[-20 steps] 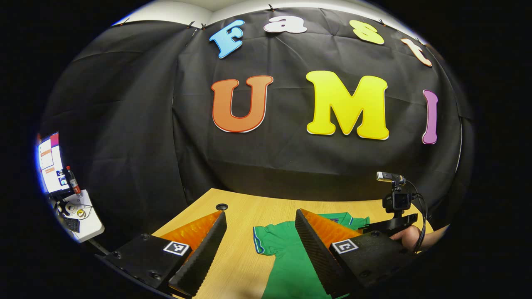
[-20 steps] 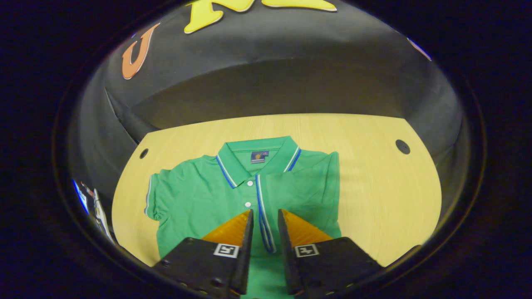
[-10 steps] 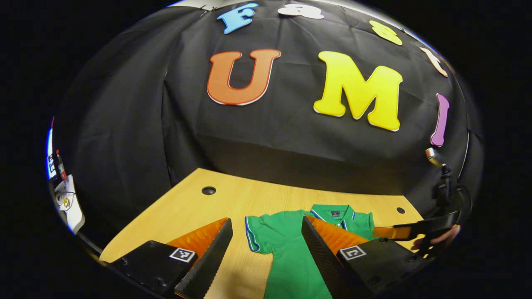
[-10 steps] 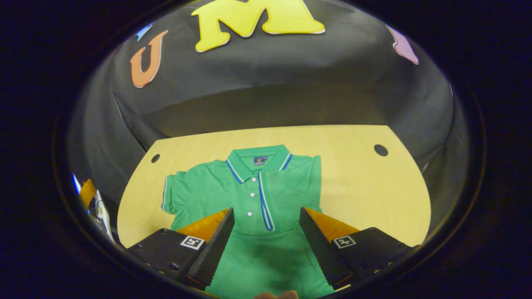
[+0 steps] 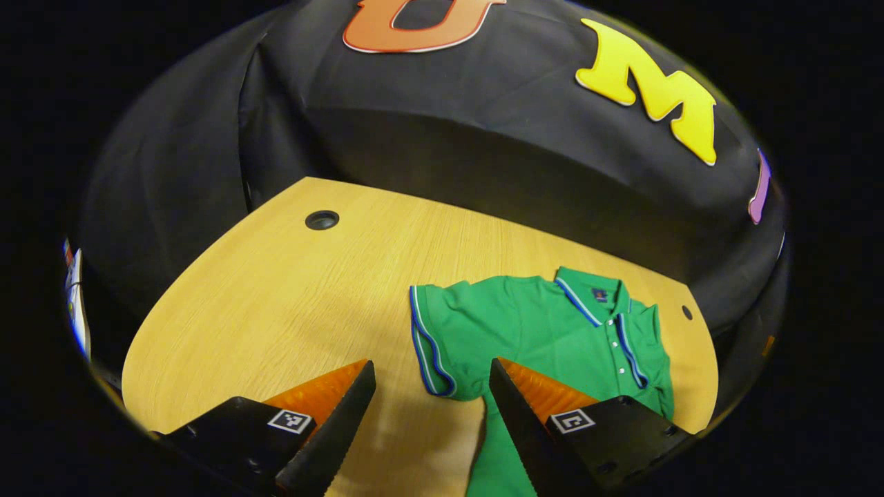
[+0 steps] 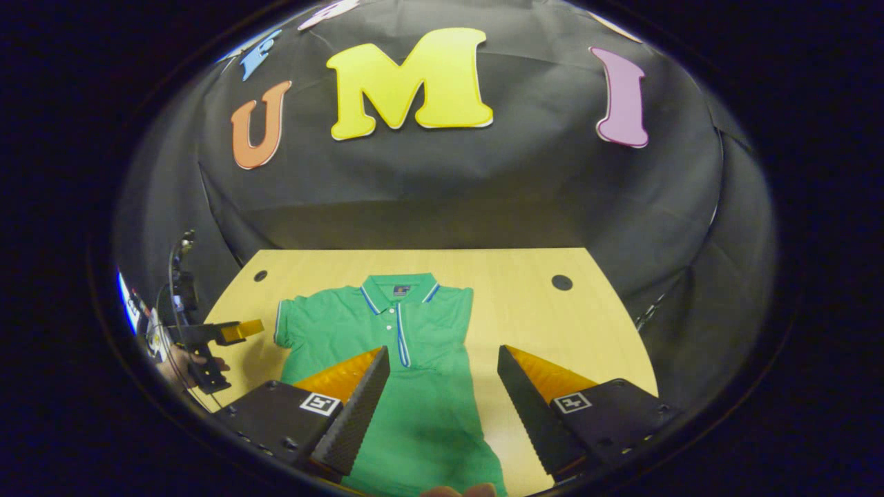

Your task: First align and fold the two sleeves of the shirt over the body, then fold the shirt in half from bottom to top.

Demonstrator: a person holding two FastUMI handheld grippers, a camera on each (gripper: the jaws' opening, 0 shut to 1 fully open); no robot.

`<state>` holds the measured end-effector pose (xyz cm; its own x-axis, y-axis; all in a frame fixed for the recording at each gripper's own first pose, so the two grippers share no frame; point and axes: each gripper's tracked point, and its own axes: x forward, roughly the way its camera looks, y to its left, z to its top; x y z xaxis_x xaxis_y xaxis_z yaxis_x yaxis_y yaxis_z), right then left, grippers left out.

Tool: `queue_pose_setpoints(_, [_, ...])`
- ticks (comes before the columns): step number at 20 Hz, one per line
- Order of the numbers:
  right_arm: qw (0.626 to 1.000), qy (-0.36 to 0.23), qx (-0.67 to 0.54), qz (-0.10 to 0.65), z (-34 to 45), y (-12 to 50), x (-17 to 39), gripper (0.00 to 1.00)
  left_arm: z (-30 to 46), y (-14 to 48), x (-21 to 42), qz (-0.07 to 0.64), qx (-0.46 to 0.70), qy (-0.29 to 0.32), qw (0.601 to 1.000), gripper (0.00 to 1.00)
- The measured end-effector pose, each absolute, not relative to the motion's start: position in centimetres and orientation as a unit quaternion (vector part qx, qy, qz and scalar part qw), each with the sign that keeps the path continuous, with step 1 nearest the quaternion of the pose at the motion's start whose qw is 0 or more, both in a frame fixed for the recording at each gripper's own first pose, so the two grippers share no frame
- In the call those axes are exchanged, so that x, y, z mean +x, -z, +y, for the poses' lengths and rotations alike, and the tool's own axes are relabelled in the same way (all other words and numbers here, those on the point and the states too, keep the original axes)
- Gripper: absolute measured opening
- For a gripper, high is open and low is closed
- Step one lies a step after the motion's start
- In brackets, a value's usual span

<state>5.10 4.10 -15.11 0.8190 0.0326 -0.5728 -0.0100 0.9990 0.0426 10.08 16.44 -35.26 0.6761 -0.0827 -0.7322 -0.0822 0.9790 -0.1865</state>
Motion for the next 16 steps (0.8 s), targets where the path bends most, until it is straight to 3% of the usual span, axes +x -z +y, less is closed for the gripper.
queue_pose_setpoints(11, [0.951, 0.006, 0.005, 0.308, 3.0, 14.8, 2.3, 0.96, 17.3, 39.8, 13.3, 0.451, -0.106, 0.006, 0.886, 1.0])
queue_pose_setpoints(16, [0.953, 0.004, -0.005, 0.304, 3.1, 14.7, 2.4, 0.96, 16.4, 40.1, 13.7, 0.463, -0.091, 0.004, 0.882, 0.84])
